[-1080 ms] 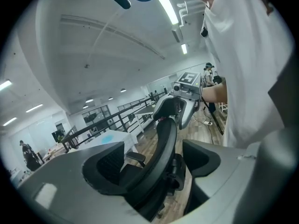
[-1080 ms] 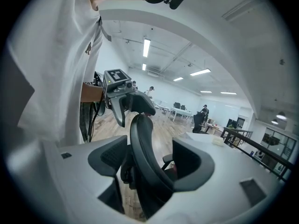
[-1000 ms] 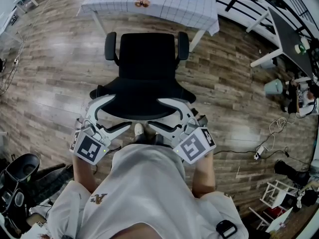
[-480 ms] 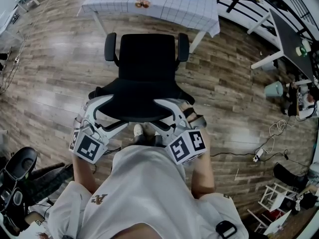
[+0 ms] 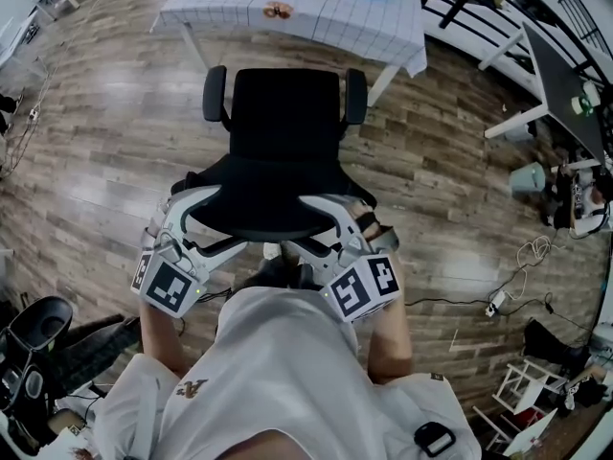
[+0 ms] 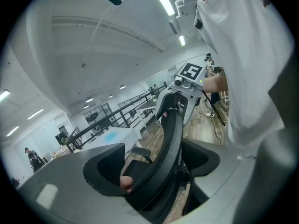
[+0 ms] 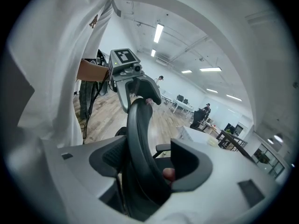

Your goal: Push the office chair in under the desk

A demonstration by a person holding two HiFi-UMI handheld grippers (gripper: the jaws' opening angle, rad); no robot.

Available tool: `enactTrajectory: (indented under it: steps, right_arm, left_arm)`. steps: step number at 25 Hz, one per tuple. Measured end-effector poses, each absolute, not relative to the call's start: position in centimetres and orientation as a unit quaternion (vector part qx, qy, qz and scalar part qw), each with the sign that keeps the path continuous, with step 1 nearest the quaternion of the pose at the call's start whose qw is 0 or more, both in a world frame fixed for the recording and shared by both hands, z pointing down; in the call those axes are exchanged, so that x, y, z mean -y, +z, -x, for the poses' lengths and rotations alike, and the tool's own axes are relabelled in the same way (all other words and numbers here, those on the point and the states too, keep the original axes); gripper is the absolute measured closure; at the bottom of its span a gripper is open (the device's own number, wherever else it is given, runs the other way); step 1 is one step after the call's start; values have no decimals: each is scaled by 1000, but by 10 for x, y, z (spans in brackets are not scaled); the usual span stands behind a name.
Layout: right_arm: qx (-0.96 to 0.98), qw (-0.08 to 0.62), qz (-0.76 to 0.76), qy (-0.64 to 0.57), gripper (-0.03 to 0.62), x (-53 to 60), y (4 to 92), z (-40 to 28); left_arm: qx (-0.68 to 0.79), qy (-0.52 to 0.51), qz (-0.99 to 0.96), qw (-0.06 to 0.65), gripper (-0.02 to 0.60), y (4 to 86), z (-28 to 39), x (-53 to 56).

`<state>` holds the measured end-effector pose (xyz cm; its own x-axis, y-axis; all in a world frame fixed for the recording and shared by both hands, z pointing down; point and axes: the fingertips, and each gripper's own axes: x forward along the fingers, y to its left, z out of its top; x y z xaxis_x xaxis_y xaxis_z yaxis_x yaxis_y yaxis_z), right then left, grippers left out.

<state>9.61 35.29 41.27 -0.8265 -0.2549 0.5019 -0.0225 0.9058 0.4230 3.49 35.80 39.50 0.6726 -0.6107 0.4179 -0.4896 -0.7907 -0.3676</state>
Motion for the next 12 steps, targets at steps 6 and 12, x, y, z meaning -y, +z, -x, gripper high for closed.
enactTrajectory:
  steps: [6,12]
  right_arm:
    - [933,290,-77,-197,304,-347,415,-87]
    - [932,298,-84,-188,299,-337,418,-86]
  left_arm:
    - [-297,-270,909,108,204,397,-26,-352]
    - [-285,-277,911,109,209,401,-24,-342]
